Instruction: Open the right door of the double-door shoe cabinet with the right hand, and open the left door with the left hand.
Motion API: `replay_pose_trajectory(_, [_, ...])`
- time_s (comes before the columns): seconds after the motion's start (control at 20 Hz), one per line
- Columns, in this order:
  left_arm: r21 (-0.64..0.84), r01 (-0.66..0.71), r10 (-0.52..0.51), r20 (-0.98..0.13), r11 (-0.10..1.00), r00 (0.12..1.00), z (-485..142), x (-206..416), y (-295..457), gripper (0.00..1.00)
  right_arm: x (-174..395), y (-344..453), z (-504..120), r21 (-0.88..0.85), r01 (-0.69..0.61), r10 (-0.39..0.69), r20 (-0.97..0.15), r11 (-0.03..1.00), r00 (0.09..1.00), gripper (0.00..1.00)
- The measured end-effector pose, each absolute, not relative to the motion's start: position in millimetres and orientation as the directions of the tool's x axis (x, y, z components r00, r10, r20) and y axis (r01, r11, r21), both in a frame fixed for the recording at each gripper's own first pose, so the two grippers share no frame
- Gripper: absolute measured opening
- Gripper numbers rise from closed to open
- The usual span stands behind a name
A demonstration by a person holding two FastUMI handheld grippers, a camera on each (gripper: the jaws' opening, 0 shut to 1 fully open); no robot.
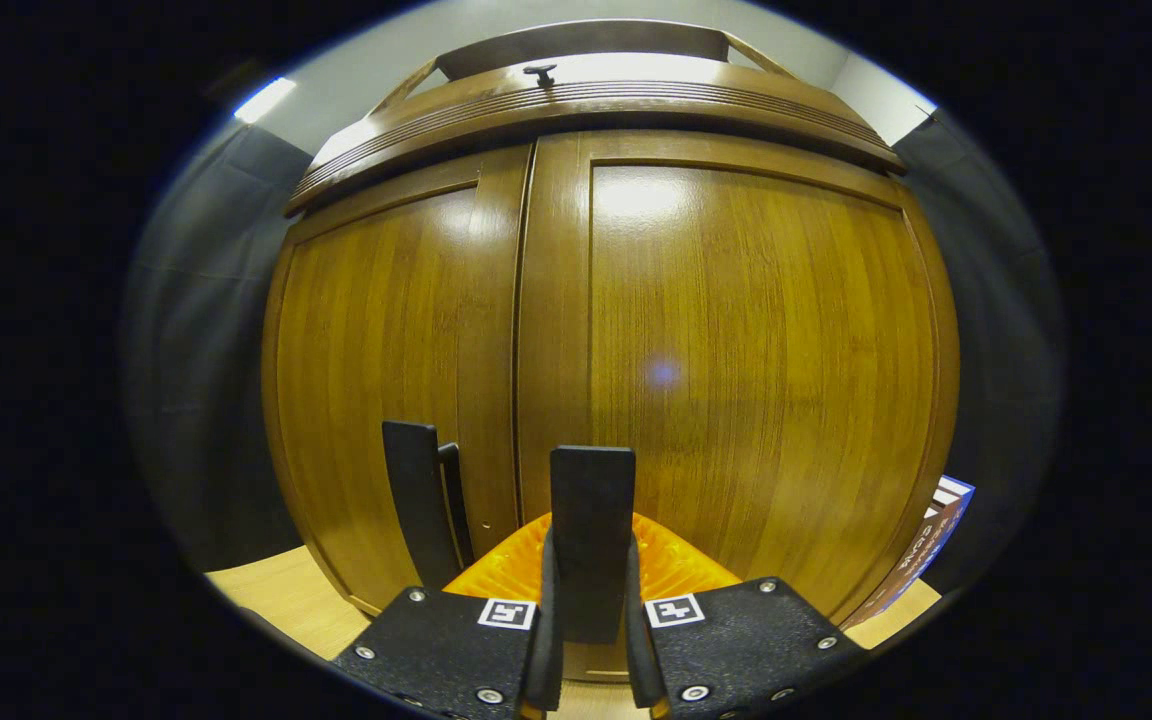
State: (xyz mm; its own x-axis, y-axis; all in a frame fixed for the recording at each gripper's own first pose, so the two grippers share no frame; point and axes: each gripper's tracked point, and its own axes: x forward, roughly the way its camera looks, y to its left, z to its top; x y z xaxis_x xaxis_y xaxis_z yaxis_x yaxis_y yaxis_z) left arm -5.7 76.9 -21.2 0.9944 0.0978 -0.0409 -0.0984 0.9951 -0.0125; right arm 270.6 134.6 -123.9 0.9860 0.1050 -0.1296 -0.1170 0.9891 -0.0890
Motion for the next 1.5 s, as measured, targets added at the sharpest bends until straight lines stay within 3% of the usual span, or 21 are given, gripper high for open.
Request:
replay_pose_trajectory(0.05, [-0.016,-0.097,0.096,-0.043,0.995,0.994,-21.7,-8.0,75.5,0.95,269.3,132.3,-122.8,-0.092,-0.117,0.105,-0.130,0.989,0.986,0.36])
replay_pose_trajectory(0.1, [-0.016,-0.097,0.096,-0.046,0.995,0.994,-21.9,-10.2,75.0,0.96,267.3,131.7,-122.1,-0.083,-0.119,0.107,-0.133,0.989,0.985,0.26])
replay_pose_trajectory(0.65, [-0.014,-0.069,0.069,-0.049,0.997,0.996,-15.3,-21.7,53.8,0.99,202.8,117.8,-115.8,-0.041,-0.158,0.152,-0.132,0.987,0.980,0.25])
replay_pose_trajectory(1.05, [-0.014,-0.038,0.038,-0.060,0.999,0.997,-16.8,-26.2,27.6,0.95,147.1,91.9,-111.3,-0.048,-0.169,0.160,-0.152,0.984,0.975,0.25])
replay_pose_trajectory(1.5, [-0.030,0.018,-0.019,-0.058,0.999,0.998,-19.5,-16.4,-21.2,0.97,85.0,19.5,-100.0,-0.043,-0.117,0.109,-0.149,0.992,0.983,0.24])
